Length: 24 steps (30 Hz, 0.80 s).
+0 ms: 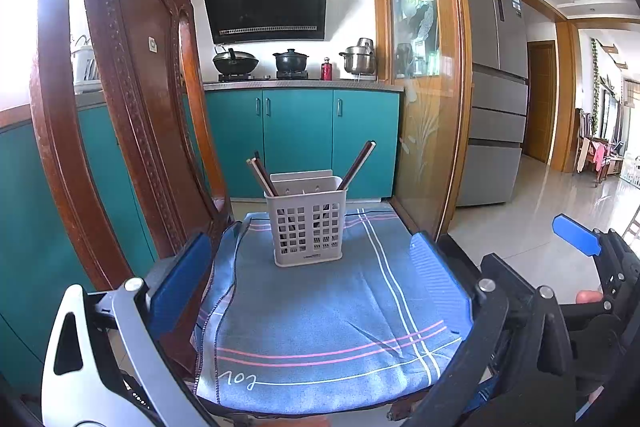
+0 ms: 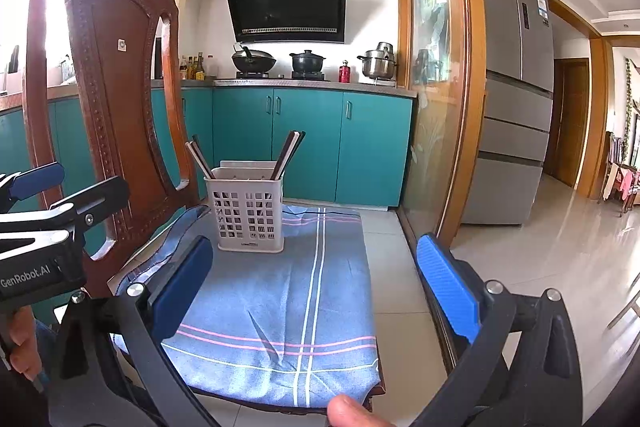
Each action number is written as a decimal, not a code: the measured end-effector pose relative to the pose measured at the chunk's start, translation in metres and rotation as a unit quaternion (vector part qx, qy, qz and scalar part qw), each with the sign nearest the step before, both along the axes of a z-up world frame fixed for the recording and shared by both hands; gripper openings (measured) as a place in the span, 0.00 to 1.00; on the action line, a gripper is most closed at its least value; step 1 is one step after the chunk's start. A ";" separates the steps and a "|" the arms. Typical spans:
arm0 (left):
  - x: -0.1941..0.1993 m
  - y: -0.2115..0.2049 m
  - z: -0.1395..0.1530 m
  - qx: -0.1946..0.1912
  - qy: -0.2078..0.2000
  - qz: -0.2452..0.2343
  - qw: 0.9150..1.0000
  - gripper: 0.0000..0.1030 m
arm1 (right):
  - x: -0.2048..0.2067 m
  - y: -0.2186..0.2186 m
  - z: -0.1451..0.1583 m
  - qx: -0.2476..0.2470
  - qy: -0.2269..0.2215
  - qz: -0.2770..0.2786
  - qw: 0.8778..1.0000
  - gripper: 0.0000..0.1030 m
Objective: Organize utensils
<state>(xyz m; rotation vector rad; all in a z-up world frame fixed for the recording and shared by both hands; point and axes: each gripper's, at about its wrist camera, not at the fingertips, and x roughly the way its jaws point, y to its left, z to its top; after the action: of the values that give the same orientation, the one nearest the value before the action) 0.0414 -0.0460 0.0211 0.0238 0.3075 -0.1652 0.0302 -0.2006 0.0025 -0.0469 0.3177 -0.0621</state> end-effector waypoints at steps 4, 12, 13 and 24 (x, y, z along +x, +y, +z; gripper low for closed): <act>0.000 -0.001 0.000 0.002 0.000 0.001 1.000 0.96 | 0.000 0.000 0.000 0.000 0.000 0.000 1.000 0.97; 0.003 0.002 -0.003 0.003 0.004 0.002 1.000 0.96 | 0.000 -0.001 0.000 0.003 0.000 -0.006 1.000 0.97; 0.004 0.001 -0.003 0.004 0.004 0.002 1.000 0.96 | 0.000 -0.001 0.000 0.004 0.000 -0.009 1.000 0.97; 0.006 0.006 -0.006 0.003 0.004 0.005 1.000 0.96 | 0.000 -0.004 -0.002 0.013 -0.003 -0.056 0.998 0.97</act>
<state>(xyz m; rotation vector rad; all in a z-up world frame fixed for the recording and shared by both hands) 0.0473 -0.0398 0.0148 0.0270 0.3169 -0.1536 0.0298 -0.2050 0.0010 -0.0035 0.3156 -0.1698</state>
